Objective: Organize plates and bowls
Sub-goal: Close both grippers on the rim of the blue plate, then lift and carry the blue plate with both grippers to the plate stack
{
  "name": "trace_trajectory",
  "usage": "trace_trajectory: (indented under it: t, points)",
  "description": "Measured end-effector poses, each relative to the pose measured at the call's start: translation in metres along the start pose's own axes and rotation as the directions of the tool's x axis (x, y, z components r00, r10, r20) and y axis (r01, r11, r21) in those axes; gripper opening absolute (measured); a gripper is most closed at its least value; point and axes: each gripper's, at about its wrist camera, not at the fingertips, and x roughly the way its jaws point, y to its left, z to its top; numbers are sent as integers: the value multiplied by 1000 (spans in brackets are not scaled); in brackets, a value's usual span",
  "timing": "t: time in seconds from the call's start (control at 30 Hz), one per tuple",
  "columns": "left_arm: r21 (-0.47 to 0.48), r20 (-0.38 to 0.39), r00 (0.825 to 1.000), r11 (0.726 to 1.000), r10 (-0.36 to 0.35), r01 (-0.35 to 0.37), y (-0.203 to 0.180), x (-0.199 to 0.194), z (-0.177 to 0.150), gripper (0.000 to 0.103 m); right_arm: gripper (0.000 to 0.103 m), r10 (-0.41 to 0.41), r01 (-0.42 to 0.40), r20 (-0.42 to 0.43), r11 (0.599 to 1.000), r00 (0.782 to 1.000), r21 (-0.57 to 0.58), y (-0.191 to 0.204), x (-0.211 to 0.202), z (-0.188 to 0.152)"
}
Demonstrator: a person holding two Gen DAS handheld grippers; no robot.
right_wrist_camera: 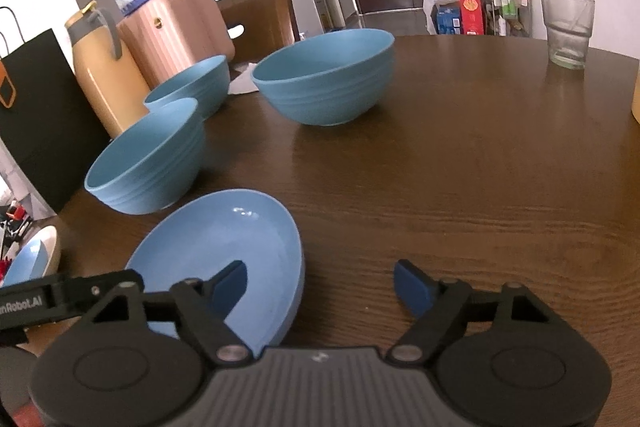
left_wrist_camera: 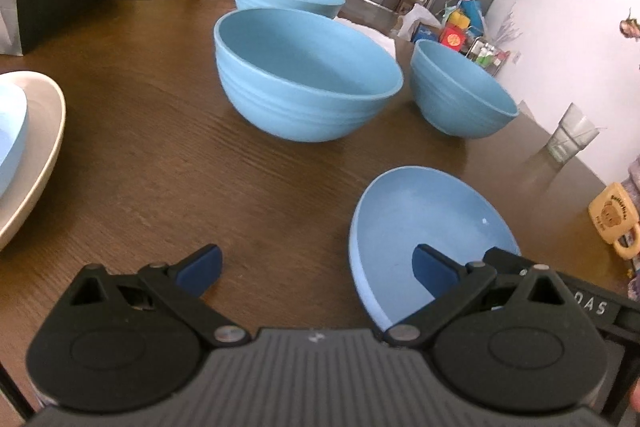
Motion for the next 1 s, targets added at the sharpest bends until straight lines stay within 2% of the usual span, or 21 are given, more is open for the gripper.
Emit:
trace_trajectory:
  t: [0.07,0.2,0.23,0.47,0.5,0.6,0.7,0.8,1.0]
  points:
    - [10,-2,1000,1000,7,-7,-2,0,-1,101,75,-2,2,3,1000,1000,-1,0,1,-1]
    - [24,5,1000,1000,9,-9,-5,0,-2,88,59,-4,4,5,1000,1000,1,0,0,-2]
    - [25,8,1000,1000,10,-10,-5,-1,-2,86,58,0,0,6,1000,1000,4,-1,0,-2]
    - [29,14,1000,999,-16,15,-4,-1,-3,52,44,26,-26,3,1000,1000,11,-2,-1,-3]
    - [33,12,1000,999,-22,22,-4,-1,-3,44,39,29,-29,2,1000,1000,13,-2,-1,-3]
    - [39,3,999,998,-47,47,-5,1,-3,33,22,52,-52,-6,998,999,29,-3,0,-4]
    - [39,-9,997,996,-81,82,-5,2,-4,20,16,71,-71,-15,997,997,25,0,2,-4]
    - [40,-16,994,994,-104,105,-5,4,-4,14,11,82,-82,-22,997,996,10,4,4,-5]
    - [38,-12,994,993,-110,110,-7,6,-5,14,11,88,-88,-19,996,996,16,4,4,-7]
